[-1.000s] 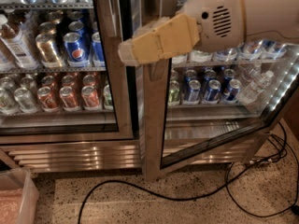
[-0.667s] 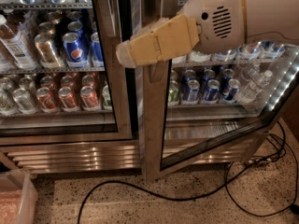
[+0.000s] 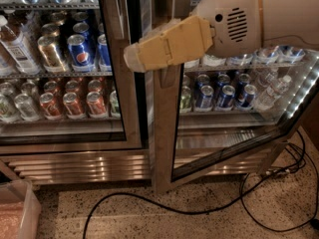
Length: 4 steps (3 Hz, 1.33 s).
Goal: Open right fridge door
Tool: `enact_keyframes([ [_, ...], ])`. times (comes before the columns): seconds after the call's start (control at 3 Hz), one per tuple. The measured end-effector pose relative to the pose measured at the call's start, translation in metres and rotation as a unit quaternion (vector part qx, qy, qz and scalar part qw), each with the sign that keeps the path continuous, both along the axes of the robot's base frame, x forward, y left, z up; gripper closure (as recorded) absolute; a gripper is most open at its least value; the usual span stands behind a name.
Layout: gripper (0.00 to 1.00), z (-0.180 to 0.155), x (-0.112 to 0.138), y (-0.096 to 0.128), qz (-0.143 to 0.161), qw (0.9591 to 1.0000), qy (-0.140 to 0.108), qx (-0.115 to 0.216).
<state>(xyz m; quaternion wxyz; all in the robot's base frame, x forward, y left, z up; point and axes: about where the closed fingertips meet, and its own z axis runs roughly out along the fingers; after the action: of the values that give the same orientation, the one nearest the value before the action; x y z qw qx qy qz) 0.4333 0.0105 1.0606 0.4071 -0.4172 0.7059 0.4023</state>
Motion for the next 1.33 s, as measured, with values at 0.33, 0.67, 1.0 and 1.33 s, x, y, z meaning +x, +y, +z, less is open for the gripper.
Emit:
enact_keyframes([
  [0.33, 0.00, -0.0003, -0.0001, 0.0002, 0.000, 1.0000, 0.000, 0.000],
  [0.67, 0.00, -0.0007, -0.0014, -0.0007, -0.006, 1.0000, -0.003, -0.002],
  [1.0, 0.00, -0.0011, -0.0045, -0.0011, -0.013, 0.9999, -0.005, -0.005],
  [1.33, 0.00, -0.0011, -0.0045, -0.0011, -0.013, 0.9999, -0.005, -0.005],
])
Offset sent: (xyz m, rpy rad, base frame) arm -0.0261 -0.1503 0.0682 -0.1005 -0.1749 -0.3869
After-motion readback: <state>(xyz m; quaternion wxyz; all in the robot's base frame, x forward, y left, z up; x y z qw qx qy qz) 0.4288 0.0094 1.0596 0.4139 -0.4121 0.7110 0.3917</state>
